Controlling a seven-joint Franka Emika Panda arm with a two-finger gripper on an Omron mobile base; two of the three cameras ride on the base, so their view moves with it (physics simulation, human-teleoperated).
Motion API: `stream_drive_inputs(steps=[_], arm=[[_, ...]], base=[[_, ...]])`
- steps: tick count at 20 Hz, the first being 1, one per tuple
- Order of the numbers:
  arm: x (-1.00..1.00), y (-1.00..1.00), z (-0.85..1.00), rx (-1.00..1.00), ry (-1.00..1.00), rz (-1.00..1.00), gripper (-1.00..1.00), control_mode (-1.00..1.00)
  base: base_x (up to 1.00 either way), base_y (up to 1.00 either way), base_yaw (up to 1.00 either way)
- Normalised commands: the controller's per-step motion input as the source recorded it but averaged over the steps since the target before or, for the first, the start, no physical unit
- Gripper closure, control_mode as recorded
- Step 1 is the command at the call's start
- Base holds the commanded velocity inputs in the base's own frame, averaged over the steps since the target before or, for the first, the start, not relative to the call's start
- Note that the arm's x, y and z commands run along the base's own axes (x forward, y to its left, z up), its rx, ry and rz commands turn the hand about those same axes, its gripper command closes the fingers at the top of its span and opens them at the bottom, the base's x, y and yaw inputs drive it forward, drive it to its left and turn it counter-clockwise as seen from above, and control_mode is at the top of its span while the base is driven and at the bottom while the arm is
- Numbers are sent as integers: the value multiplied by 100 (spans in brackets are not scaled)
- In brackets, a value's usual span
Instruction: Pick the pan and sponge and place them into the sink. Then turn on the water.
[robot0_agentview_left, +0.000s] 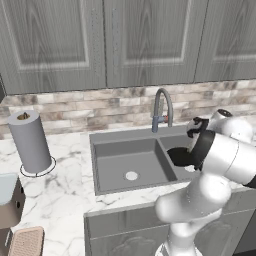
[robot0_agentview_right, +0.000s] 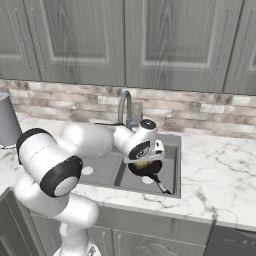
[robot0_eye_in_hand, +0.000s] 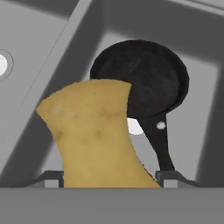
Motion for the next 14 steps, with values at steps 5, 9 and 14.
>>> stream_drive_inputs(steps=[5, 9, 14], arm=[[64, -2, -49, 4, 0, 0, 100, -100], [76, -4, -70, 3, 0, 0, 100, -100], [66, -2, -41, 1, 0, 0, 100, -100]], base=[[0, 0, 0], [0, 0, 0], [0, 0, 0]])
